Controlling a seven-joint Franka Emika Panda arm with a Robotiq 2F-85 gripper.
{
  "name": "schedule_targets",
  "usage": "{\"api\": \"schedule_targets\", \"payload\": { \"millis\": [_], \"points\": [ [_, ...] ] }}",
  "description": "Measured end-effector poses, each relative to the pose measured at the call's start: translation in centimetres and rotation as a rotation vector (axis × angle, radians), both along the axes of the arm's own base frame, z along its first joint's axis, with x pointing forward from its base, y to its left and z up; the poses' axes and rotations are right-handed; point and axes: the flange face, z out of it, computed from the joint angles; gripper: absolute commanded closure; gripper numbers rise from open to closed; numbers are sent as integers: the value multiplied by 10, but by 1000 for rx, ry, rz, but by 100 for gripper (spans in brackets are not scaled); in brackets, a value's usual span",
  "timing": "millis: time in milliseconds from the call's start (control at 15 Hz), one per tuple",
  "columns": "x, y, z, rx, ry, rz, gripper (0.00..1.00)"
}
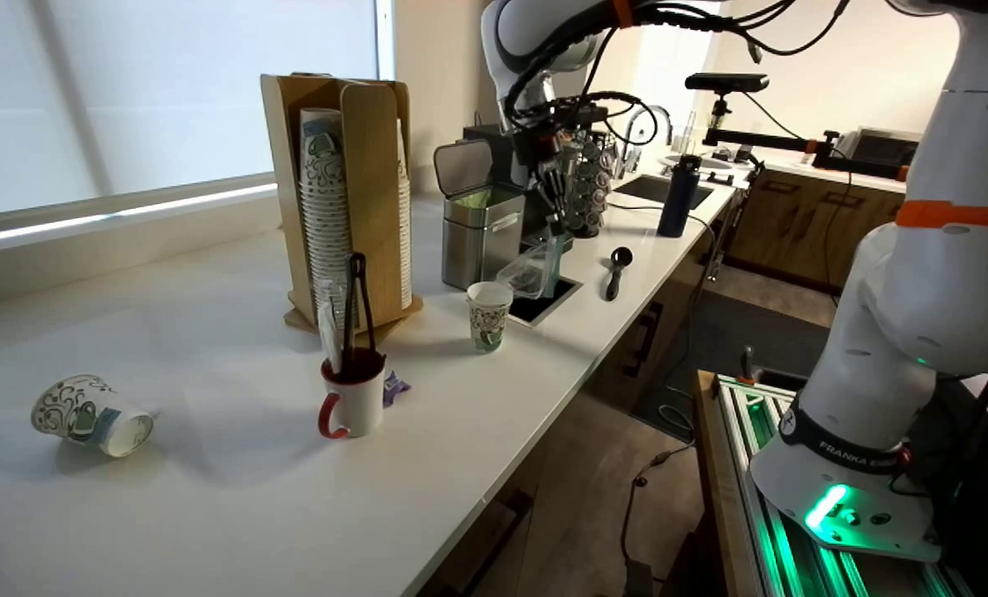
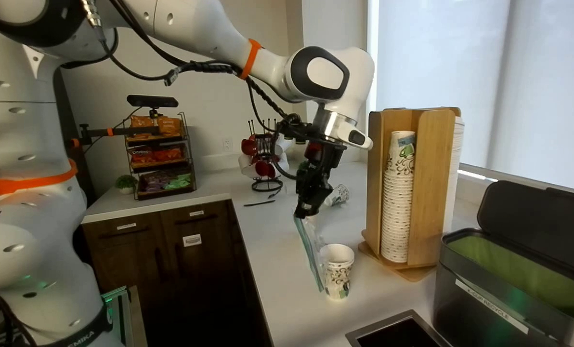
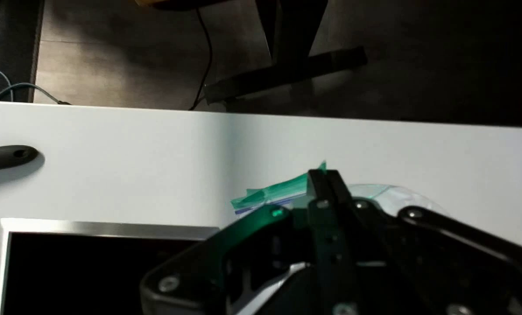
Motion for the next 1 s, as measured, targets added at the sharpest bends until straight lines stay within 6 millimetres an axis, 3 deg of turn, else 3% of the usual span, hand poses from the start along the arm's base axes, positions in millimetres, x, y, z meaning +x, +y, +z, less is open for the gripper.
{"api": "schedule_targets", "payload": {
  "millis": [467, 1000],
  "points": [
    [-11, -33, 29, 41, 13, 13, 98],
    [1, -34, 28, 1, -29, -10, 99]
  ]
}}
